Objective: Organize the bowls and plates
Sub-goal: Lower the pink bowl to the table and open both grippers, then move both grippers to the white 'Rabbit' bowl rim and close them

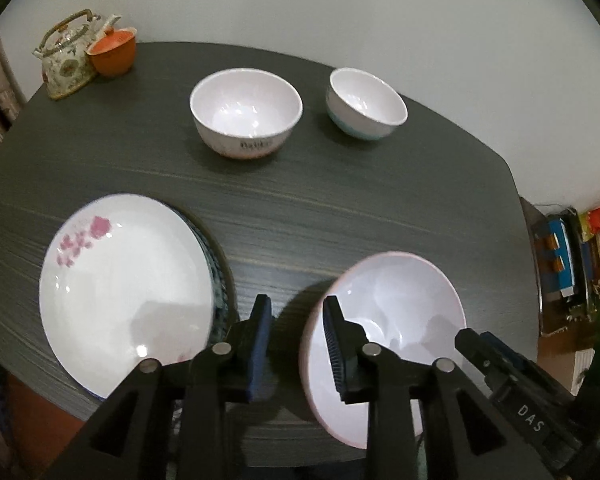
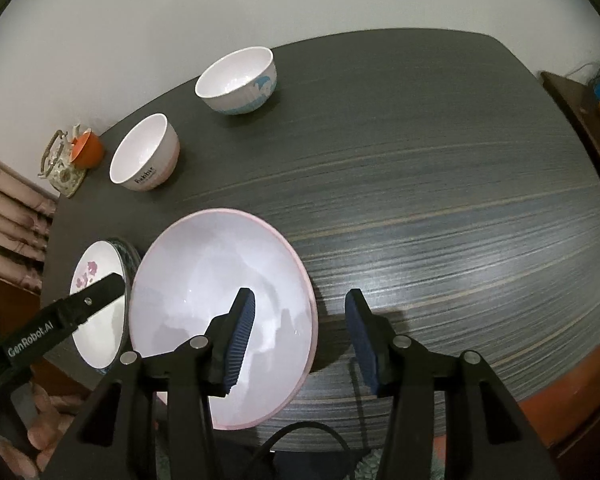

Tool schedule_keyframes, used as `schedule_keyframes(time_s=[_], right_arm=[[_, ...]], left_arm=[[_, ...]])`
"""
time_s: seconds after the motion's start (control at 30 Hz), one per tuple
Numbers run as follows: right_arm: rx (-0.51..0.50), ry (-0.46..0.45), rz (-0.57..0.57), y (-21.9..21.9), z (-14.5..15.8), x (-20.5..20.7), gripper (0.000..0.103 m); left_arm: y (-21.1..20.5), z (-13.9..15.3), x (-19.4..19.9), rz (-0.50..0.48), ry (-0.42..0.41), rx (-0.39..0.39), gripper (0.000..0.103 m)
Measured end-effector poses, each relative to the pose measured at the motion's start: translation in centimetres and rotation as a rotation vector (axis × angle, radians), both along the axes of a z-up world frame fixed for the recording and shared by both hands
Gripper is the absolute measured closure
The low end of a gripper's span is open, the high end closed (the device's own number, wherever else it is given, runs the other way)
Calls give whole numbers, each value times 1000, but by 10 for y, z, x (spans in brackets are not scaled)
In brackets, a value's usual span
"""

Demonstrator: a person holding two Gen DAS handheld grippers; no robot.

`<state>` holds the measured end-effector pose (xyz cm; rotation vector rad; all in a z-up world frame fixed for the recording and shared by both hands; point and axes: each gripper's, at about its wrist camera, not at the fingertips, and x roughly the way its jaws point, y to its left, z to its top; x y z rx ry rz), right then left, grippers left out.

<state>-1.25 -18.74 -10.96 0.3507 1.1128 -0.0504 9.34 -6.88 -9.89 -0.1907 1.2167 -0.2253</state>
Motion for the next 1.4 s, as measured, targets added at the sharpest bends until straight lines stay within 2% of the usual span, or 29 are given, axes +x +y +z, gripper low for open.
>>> schedule_keyframes(time_s=[0.17,0.3,0.53,0.63,0.9,1.0,1.1,1.23,1.4], right_arm=[[6,-29,28,7,12,9,58],[8,-47,89,22,24,22,57],[75,-52,181,45,29,54,56],[92,-43,212,54,27,72,56],[18,-56,314,74,35,112,56],[38,-32,338,76,32,128,56],[68,-2,335,79,25,147,56],[139,36,316,82,13,171,56],[171,39,287,81,2,195,56]], left_arm=[[24,12,12,40,-18,-2,75],[52,15,25,109,-29,41,71],[95,5,47,217,17,38,71],[101,1,51,229,33,38,71],[104,-5,76,222,47,38,71],[105,-6,88,234,41,12,71],[108,-6,102,253,28,-49,71],[107,-10,124,268,26,-84,71],[102,-19,152,258,29,-125,71]])
